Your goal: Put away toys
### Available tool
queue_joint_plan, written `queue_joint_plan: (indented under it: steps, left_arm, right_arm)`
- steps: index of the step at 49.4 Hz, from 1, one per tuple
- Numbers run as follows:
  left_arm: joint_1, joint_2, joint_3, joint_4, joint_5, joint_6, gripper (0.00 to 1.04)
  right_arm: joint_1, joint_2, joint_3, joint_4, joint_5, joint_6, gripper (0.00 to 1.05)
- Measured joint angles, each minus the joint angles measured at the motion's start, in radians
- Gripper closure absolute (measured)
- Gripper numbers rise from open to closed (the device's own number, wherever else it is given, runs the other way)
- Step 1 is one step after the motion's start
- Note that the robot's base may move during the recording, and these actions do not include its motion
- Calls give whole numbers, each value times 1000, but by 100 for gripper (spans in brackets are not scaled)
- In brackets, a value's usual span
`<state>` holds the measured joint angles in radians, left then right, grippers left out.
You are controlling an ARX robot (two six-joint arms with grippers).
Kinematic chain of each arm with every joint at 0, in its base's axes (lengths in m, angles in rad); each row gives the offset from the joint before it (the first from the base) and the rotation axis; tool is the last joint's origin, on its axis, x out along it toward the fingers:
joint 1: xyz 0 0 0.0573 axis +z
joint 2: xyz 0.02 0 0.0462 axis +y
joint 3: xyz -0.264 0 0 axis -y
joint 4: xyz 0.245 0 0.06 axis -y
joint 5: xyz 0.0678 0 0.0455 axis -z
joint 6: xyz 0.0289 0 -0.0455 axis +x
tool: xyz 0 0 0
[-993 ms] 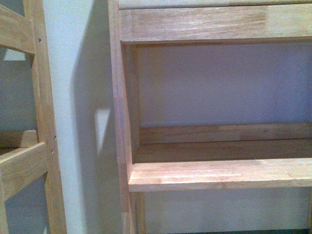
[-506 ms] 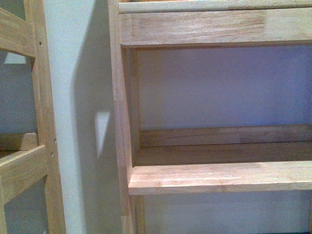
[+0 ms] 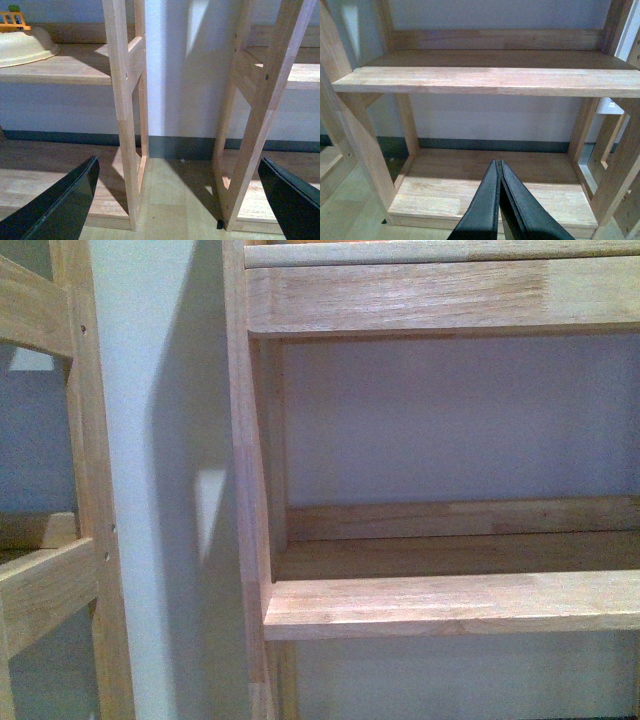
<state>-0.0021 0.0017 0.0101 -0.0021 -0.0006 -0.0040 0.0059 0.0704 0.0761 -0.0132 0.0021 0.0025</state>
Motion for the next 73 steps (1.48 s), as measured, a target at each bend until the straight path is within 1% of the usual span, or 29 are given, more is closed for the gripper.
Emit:
queue_joint_plan:
  steps: [18,34,42,46,48,55,59,61,63,64,73]
  left_arm:
    - [0,0,0,0,0,0,6]
    - [0,0,0,0,0,0,6]
    - [0,0,0,0,0,0,6]
    - [0,0,0,0,0,0,6]
    - [0,0,0,0,0,0,6]
    - [0,0,0,0,0,0,6]
    - [0,0,0,0,0,0,6]
    - [0,0,0,0,0,0,6]
    - [0,0,0,0,0,0,6]
    - [0,0,0,0,0,0,6]
    - [0,0,0,0,0,0,6]
  right_arm:
    - [-3,-58,-62,8,-1,0,101]
    - [-3,-63,-63,10,0,0,101]
    - [-3,-63,-63,10,0,0,79]
    - [-3,-63,-63,10,0,0,65]
    - [-3,-63,-63,10,0,0,55]
    - [-3,-63,-63,10,0,0,26]
    - [-3,-63,-63,10,0,0,16]
    - [-3,-63,-63,10,0,0,10]
    - [-3,-63,-63,10,0,0,5]
    - [-3,-63,-63,10,0,0,5]
    - [-3,-63,-63,10,0,0,6]
